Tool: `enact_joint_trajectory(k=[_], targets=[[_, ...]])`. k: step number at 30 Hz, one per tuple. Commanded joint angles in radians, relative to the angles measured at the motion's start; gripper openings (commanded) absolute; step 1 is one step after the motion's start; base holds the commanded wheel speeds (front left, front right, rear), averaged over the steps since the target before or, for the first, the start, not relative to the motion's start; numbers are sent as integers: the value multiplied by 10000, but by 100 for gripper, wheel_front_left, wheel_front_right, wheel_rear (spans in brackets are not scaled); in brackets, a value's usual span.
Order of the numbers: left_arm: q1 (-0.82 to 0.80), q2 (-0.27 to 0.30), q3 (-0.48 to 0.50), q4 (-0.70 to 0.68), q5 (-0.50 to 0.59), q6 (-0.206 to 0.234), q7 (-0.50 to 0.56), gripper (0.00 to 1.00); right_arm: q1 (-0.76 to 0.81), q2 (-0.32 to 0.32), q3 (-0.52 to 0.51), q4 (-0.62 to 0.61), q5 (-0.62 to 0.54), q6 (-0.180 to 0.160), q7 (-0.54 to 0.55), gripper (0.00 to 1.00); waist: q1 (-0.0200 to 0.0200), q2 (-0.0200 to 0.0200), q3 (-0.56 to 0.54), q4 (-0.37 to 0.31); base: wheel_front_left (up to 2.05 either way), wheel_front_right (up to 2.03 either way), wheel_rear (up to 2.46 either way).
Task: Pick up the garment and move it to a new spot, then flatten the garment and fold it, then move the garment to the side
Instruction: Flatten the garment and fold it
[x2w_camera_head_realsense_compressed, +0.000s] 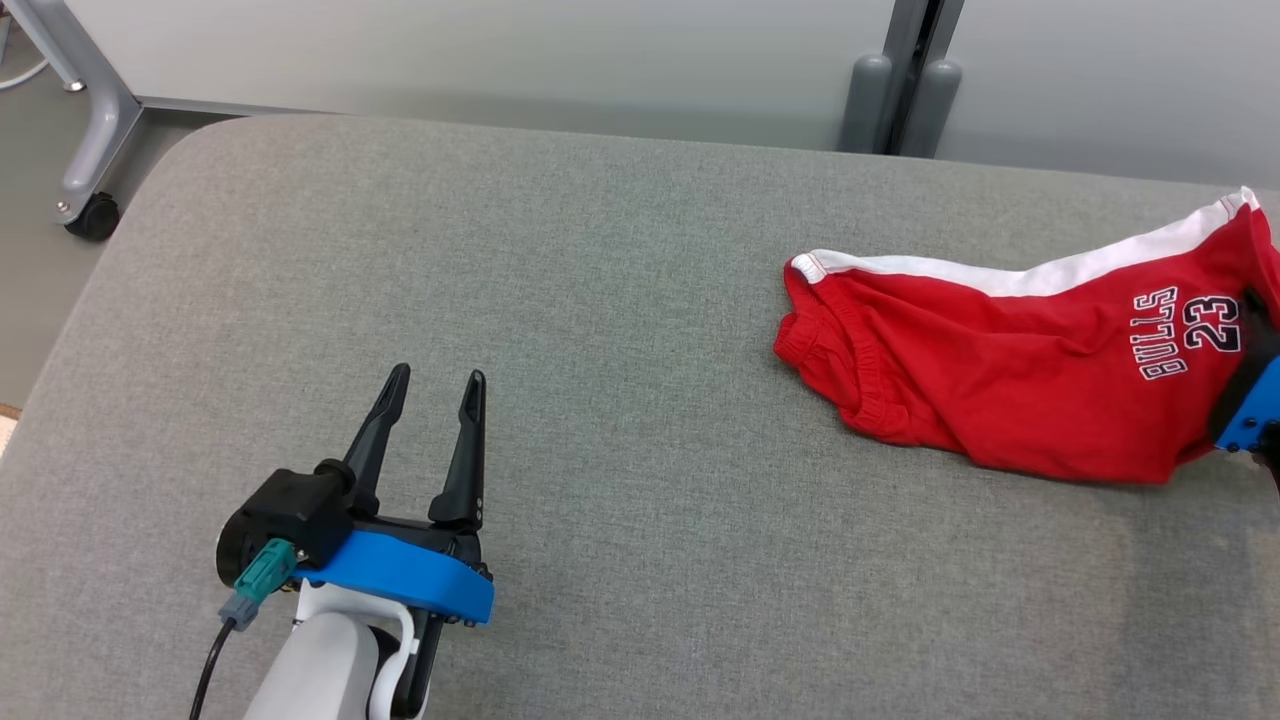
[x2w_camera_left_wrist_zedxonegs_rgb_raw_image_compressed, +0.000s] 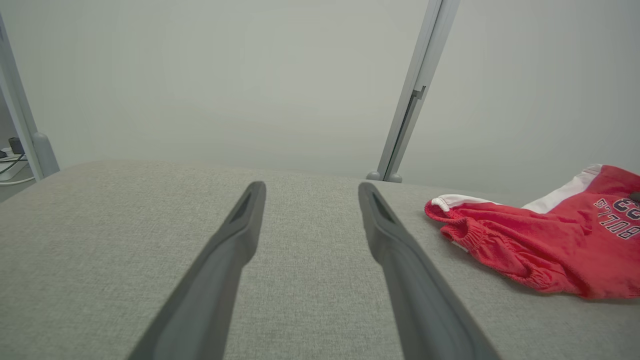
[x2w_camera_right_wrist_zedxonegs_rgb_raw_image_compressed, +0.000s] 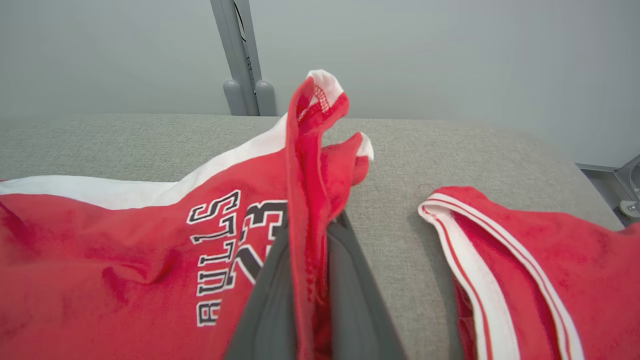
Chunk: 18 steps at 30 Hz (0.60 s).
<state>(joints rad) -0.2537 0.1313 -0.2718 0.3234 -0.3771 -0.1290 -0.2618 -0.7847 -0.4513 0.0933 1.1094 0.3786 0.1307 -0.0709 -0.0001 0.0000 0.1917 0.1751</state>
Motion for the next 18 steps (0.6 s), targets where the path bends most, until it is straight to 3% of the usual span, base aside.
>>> enact_joint_trajectory(k=[1, 18], targets=[[80, 71, -16, 13, -11, -21, -39, 100, -73, 23, -34, 7, -123, 1, -38, 0, 1, 0, -27, -11, 0, 0, 0], [-324, 83, -645, 227, -272, -20, -39, 100, -1111, 2546, 786, -795, -2059, 1, 1530, 0, 1, 0, 36, 584, 0, 0, 0]])
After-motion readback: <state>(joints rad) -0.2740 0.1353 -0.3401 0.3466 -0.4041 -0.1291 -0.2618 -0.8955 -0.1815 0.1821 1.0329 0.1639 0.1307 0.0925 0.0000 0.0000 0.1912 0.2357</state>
